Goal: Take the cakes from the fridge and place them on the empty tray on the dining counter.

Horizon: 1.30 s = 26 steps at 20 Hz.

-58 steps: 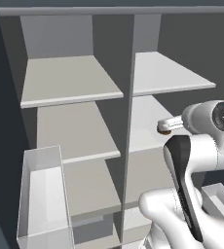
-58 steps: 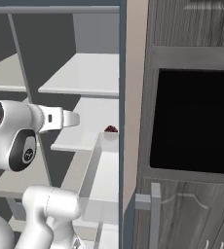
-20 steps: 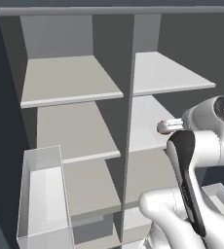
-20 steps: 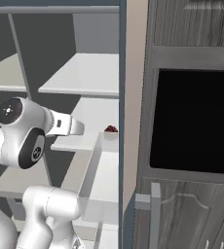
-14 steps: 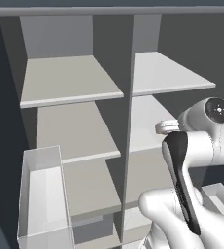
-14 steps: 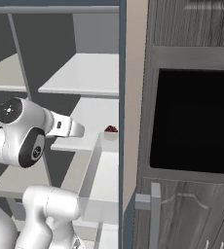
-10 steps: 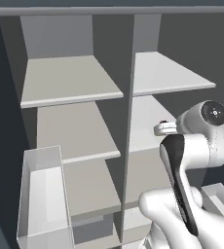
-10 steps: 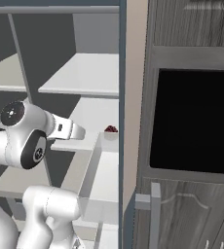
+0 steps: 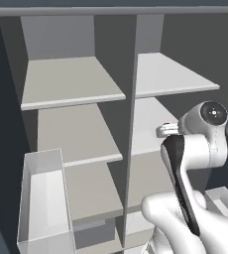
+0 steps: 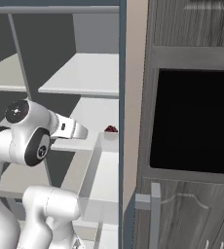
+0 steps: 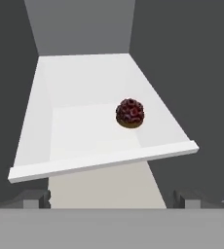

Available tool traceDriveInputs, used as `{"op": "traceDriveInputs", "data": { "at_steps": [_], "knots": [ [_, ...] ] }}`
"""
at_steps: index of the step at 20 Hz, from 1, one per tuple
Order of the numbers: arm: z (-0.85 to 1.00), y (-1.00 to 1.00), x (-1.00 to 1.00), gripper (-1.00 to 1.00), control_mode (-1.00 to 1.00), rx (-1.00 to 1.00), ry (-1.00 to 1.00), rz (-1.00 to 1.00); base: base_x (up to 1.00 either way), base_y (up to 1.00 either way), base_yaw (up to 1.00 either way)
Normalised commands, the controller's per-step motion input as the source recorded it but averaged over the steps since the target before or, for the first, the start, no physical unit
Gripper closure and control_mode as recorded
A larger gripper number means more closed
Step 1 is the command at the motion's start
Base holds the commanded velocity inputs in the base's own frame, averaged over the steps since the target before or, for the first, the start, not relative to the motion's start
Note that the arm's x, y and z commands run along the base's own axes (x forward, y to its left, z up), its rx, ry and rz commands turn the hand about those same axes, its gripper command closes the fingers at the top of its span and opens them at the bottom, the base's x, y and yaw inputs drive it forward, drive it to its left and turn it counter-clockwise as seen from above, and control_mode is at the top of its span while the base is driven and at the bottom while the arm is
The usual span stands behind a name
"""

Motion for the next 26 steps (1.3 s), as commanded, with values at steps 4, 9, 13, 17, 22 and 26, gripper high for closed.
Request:
{"op": "traceDriveInputs", "data": {
  "at_steps": [4,9,13,17,22,26],
  "knots": [
    [-0.10,-0.13,0.00,-1.00,-1.00,0.00,0.00,0.00,0.00,0.00,0.00],
    [-0.12,-0.11,0.00,-1.00,-1.00,0.00,0.00,0.00,0.00,0.00,0.00],
    [-0.16,-0.09,0.13,-1.00,-1.00,0.00,0.00,0.00,0.00,0.00,0.00],
    [-0.20,-0.16,0.24,-1.00,-1.00,0.00,0.00,0.00,0.00,0.00,0.00],
    [-0.20,-0.15,0.33,-1.00,-1.00,0.00,0.00,0.00,0.00,0.00,0.00],
    [-0.14,-0.13,0.46,-1.00,-1.00,0.00,0.02,0.00,0.00,0.00,0.00]
  ]
}}
